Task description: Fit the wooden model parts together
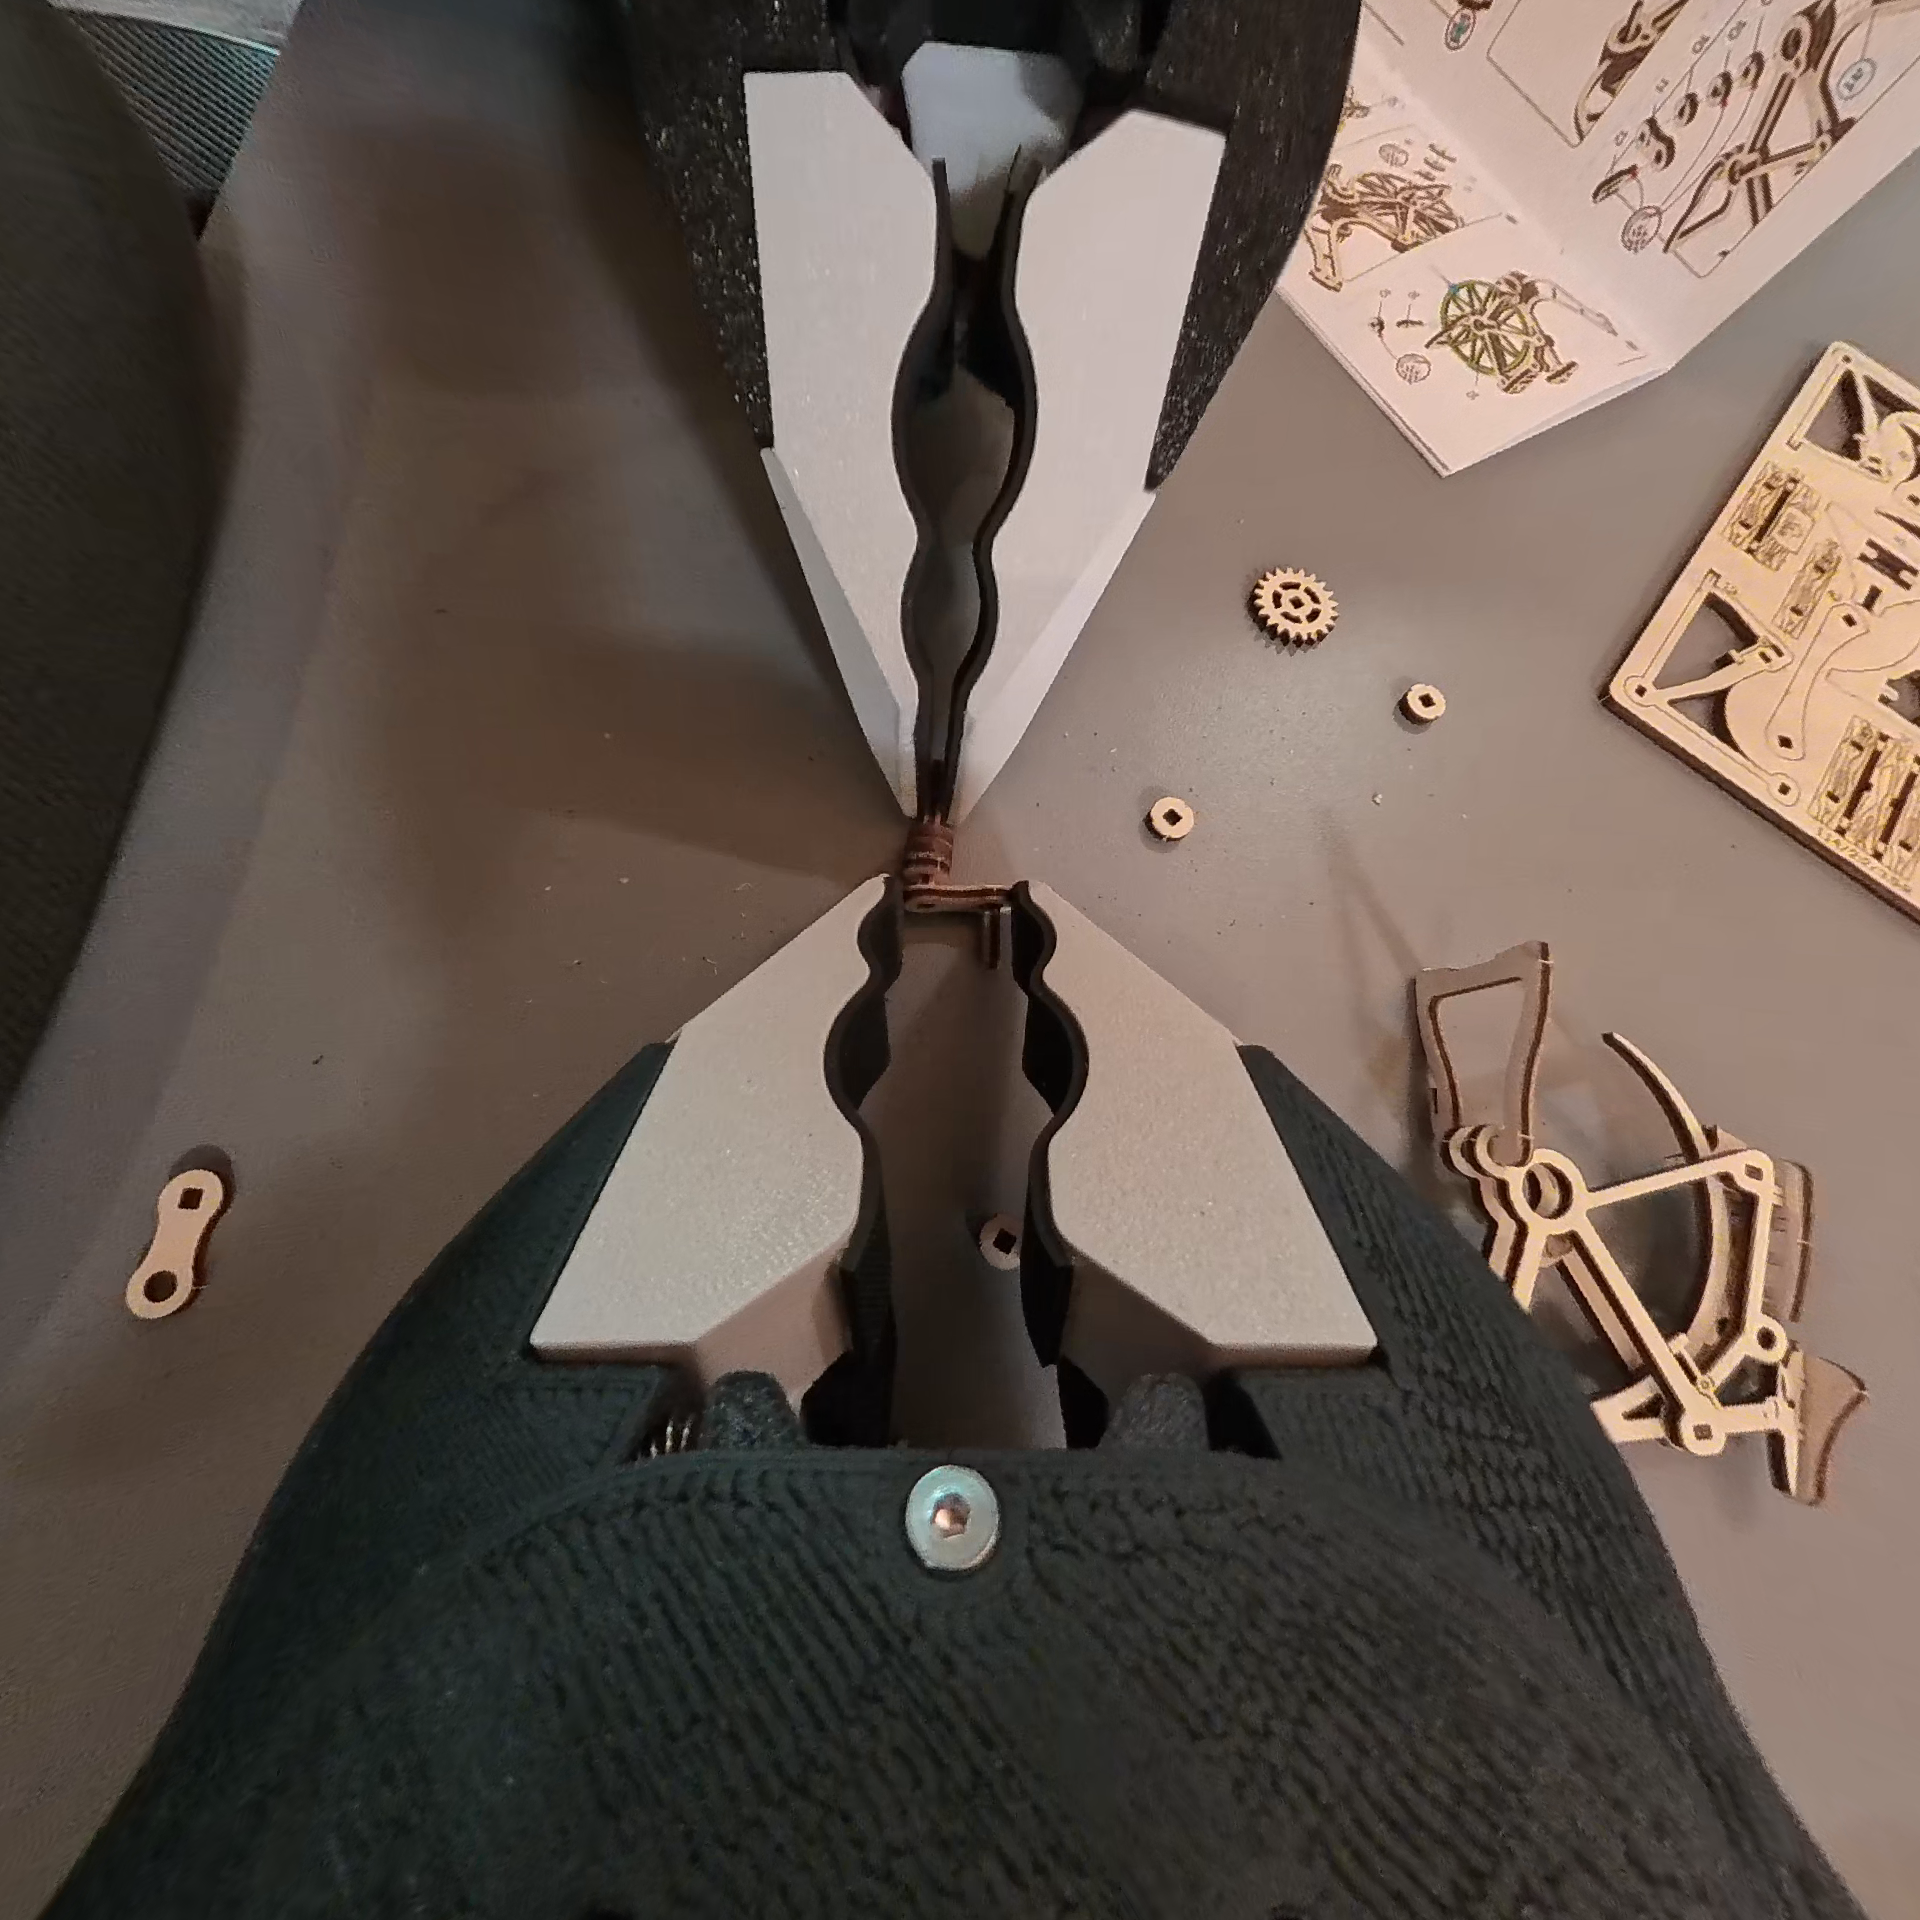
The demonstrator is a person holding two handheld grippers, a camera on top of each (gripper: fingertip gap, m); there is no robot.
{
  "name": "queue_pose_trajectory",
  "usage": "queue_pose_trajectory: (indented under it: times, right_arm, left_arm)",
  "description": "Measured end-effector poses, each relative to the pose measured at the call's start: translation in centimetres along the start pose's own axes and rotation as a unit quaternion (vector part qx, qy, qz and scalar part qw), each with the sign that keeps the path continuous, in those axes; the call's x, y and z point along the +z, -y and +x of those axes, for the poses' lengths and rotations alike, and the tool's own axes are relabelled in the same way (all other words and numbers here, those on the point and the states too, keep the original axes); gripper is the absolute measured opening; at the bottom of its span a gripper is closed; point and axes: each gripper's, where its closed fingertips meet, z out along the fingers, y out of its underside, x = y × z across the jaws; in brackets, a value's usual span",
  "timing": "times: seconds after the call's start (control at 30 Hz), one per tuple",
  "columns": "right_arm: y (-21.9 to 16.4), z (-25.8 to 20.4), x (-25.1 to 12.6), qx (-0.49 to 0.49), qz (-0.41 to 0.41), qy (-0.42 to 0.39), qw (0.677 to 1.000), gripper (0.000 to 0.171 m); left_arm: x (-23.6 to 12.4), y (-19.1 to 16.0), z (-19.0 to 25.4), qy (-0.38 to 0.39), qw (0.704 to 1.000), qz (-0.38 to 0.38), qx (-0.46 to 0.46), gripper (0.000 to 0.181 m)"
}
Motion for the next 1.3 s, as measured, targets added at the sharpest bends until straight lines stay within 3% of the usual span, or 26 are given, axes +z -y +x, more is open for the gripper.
queue_pose_trajectory:
  times: [0.1, 0.27, 0.53, 1.1, 1.3]
  right_arm:
    - [0.0, 0.1, 0.0, 0.007, -0.001, -0.001, 1.0, 0.019]
    - [0.0, 0.1, 0.0, 0.014, -0.004, -0.007, 1.0, 0.019]
    - [0.1, 0.2, 0.1, 0.036, -0.014, -0.002, 0.999, 0.018]
    - [-0.1, 0.1, -0.1, 0.028, -0.017, -0.003, 0.999, 0.019]
    - [-0.2, -0.2, -1.1, 0.002, 0.0, 0.015, 1.0, 0.029]
  left_arm:
    - [0.1, 0.0, 0.0, -0.01, 0.999, 0.009, -0.036, 0.001]
    - [0.0, -0.1, 0.0, 0.032, 0.998, -0.061, -0.004, 0.0]
    - [0.1, -0.1, 0.0, 0.01, 0.997, -0.081, -0.011, 0.0]
    - [0.2, 0.0, 0.1, 0.011, 0.996, -0.079, -0.042, 0.001]
    - [0.2, 0.0, 0.1, 0.007, 0.997, -0.073, -0.04, 0.001]
